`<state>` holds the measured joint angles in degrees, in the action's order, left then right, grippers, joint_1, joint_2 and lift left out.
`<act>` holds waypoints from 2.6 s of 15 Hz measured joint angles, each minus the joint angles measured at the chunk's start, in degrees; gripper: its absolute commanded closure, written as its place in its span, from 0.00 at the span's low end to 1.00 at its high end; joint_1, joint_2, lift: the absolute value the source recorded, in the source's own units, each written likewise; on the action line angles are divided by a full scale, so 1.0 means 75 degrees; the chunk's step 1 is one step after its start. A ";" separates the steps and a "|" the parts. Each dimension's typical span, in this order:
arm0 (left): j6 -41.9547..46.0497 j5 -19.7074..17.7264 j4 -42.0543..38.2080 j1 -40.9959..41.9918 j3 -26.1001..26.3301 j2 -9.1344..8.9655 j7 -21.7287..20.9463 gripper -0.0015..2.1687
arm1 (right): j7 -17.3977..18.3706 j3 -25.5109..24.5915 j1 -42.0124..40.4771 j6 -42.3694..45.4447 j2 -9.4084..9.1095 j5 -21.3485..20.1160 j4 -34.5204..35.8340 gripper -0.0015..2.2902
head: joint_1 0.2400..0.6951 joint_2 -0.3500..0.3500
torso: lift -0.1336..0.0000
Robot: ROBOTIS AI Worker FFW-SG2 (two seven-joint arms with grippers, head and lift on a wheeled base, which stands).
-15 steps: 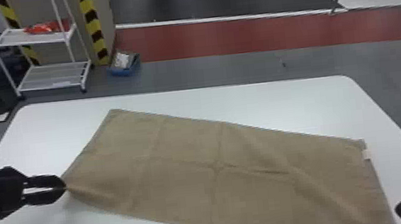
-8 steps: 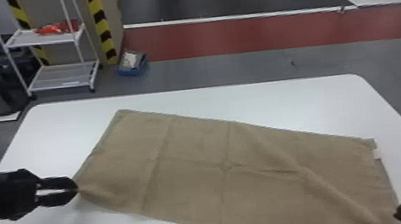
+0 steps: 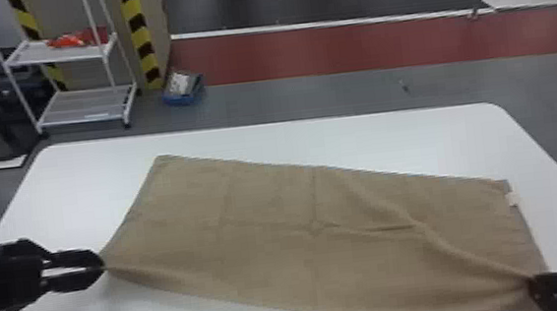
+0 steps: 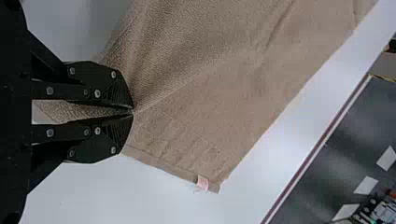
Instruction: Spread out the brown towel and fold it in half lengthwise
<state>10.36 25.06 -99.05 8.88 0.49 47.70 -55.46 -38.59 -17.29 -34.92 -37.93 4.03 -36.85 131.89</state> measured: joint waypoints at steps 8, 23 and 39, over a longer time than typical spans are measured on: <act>-0.0259 0.0141 -0.0900 0.0620 -0.0142 -0.0406 -0.0243 0.47 | 0.0117 -0.0527 0.2402 0.0259 -0.0094 0.0461 -0.1385 0.88 | 1.00 0.26 | 0.08; -0.0169 0.0148 -0.0859 0.1069 -0.0441 -0.0384 -0.0274 0.47 | -0.1133 -0.1055 0.0364 0.0581 0.0823 -0.0723 -0.0199 0.07 | 1.00 0.17 | 0.08; -0.0202 0.0218 -0.1164 0.1542 -0.0838 -0.0531 -0.0423 0.47 | -0.1711 -0.0139 0.0996 0.1169 0.1256 -0.2750 -0.1709 0.37 | 1.00 0.16 | 0.08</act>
<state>8.84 26.70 -107.78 20.45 -5.79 43.71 -58.63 -51.42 -18.34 -27.45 -29.16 13.46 -57.48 119.07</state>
